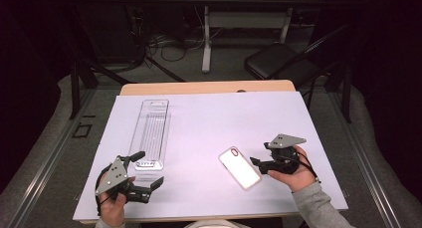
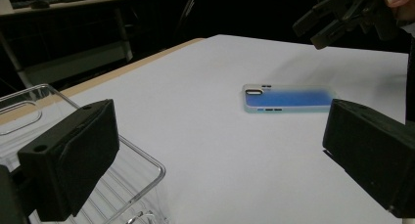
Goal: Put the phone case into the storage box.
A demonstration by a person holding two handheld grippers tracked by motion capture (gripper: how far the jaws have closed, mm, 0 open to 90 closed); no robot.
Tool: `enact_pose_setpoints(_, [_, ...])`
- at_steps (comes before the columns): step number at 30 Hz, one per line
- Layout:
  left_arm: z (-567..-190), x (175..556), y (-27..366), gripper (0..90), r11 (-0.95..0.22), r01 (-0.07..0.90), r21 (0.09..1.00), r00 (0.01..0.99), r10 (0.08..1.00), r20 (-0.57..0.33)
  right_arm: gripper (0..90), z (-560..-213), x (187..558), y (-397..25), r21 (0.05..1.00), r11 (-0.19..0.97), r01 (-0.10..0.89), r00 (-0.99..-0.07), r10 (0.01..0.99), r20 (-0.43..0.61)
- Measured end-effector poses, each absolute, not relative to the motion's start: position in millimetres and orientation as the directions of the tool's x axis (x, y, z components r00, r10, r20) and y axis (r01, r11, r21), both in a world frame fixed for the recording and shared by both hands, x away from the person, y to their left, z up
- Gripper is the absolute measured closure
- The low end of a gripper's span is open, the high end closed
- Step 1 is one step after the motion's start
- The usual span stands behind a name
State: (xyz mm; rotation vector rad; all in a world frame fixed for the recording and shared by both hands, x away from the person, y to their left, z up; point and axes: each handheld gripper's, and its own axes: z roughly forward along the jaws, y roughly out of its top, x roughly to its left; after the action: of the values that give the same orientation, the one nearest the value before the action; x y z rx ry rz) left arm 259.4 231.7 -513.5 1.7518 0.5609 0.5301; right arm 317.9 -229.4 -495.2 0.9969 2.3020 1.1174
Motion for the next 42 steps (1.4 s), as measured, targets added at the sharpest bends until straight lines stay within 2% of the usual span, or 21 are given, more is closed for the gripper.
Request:
enact_pose_setpoints(3, [-513.8,259.6,231.7,0.3,-0.224,0.101,0.969,0.786,0.615,0.06,33.7,-494.5,322.9,-227.9,0.779,0.456,0.43,-0.685,0.727,-0.047])
enact_pose_setpoints(8, [-513.7,259.5,232.0,0.3,-0.225,0.102,0.969,0.786,0.615,0.06,36.5,-494.3,331.3,-225.7,0.777,0.451,0.439,-0.704,0.71,-0.015])
enact_pose_setpoints(24, [-514.1,259.5,231.7,0.3,-0.224,0.104,0.969,0.787,0.615,0.058,35.4,-496.6,346.3,-214.7,0.746,0.532,0.4,-0.736,0.671,-0.084])
enact_pose_setpoints(28, [-514.2,259.8,231.7,0.3,-0.225,0.105,0.969,0.791,0.609,0.056,34.9,-499.3,348.8,-212.4,0.74,0.521,0.426,-0.739,0.672,-0.047])
enact_pose_setpoints(31, [-514.2,259.5,231.7,0.3,-0.224,0.106,0.969,0.788,0.613,0.056,35.1,-501.2,349.1,-209.5,0.727,0.544,0.419,-0.747,0.662,-0.065])
enact_pose_setpoints(35, [-514.4,259.5,231.7,0.3,-0.225,0.108,0.968,0.788,0.613,0.054,37.7,-502.2,348.1,-206.2,0.705,0.534,0.466,-0.717,0.695,-0.053])
enact_pose_setpoints(42, [-514.5,259.9,231.8,0.3,-0.227,0.107,0.968,0.792,0.608,0.055,41.3,-502.4,351.4,-204.1,0.709,0.516,0.481,-0.706,0.707,-0.035])
